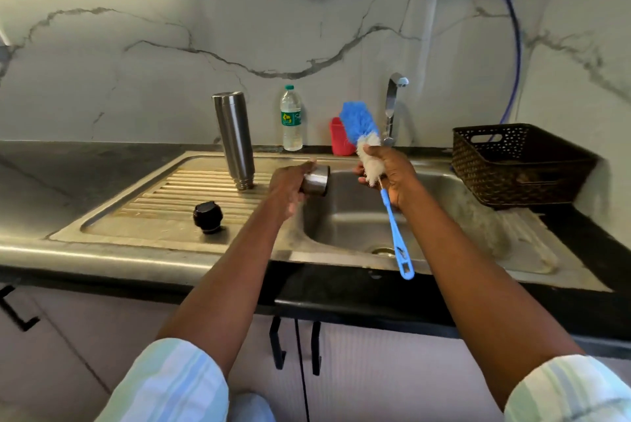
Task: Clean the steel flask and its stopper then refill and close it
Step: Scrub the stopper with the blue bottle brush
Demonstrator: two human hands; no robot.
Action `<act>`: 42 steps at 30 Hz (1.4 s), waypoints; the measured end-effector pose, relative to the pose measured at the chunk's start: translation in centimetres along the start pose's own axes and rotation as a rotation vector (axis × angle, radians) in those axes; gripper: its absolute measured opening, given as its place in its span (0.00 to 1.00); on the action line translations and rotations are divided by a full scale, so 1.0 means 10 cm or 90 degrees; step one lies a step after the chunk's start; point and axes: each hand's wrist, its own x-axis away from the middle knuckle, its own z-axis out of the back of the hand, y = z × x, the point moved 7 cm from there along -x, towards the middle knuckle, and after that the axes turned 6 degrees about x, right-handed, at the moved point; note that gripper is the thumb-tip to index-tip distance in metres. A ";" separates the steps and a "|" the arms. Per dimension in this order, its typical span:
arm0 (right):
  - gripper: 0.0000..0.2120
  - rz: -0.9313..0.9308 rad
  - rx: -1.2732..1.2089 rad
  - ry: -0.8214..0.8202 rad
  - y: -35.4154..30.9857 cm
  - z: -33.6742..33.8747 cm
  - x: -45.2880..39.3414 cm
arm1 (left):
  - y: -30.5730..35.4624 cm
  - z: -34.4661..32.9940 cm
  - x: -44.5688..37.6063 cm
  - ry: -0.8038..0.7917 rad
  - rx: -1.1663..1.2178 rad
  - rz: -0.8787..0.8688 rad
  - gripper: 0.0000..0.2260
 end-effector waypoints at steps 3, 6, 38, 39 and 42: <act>0.09 0.088 0.054 0.044 -0.30 0.30 -0.10 | -0.23 -0.43 -0.11 -0.049 0.180 0.107 0.11; 0.14 0.154 0.178 0.106 -0.55 0.52 -0.17 | -0.39 -0.73 -0.26 -0.055 0.226 0.160 0.15; 0.21 0.299 1.019 0.081 -0.10 0.38 -0.26 | -0.65 -0.76 -0.93 0.089 0.201 0.067 0.19; 0.20 0.312 1.049 0.087 -0.06 0.35 -0.25 | -0.64 -0.80 -0.89 0.071 0.194 0.078 0.17; 0.17 0.310 1.111 0.108 0.09 0.29 -0.28 | -0.64 -0.98 -0.78 -0.036 0.183 0.117 0.14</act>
